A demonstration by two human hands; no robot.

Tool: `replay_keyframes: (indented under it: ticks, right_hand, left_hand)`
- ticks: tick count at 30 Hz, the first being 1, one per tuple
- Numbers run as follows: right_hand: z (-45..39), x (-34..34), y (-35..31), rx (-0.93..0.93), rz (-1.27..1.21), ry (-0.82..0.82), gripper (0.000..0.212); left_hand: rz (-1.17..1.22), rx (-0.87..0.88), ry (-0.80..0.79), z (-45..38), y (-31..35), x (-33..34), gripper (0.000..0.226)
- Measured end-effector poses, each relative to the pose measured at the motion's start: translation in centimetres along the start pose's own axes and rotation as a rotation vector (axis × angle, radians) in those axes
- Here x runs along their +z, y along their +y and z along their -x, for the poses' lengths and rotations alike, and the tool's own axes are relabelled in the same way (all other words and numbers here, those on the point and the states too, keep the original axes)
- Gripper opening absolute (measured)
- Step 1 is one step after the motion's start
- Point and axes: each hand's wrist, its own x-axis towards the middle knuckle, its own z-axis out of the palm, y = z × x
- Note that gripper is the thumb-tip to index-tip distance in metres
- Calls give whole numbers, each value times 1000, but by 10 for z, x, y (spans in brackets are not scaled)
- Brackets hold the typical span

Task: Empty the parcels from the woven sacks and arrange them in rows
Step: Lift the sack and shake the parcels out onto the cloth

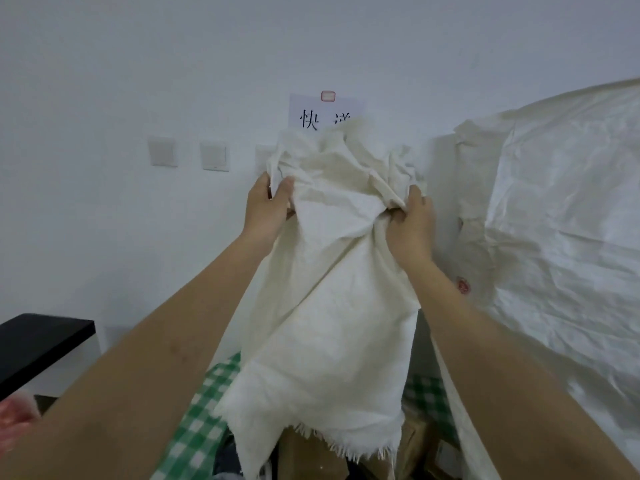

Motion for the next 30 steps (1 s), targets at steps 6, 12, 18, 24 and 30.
replay_keyframes:
  ticks: [6, 12, 18, 24, 30]
  right_hand:
    - [-5, 0, 6, -31, 48, -11, 17]
    - [12, -3, 9, 76, 6, -249, 26]
    - [42, -4, 2, 137, -127, -577, 103]
    - [73, 10, 19, 87, 204, -609, 102]
    - [125, 25, 61, 238, 312, -640, 114]
  left_hand:
    - [-24, -32, 5, 8, -6, -2, 5]
    - [-75, -106, 3, 16, -19, -3, 11]
    - [-172, -174, -52, 22, -24, -5, 7]
    - [-387, -250, -265, 45, -34, -15, 14]
    - [-537, -378, -474, 97, -76, -37, 31]
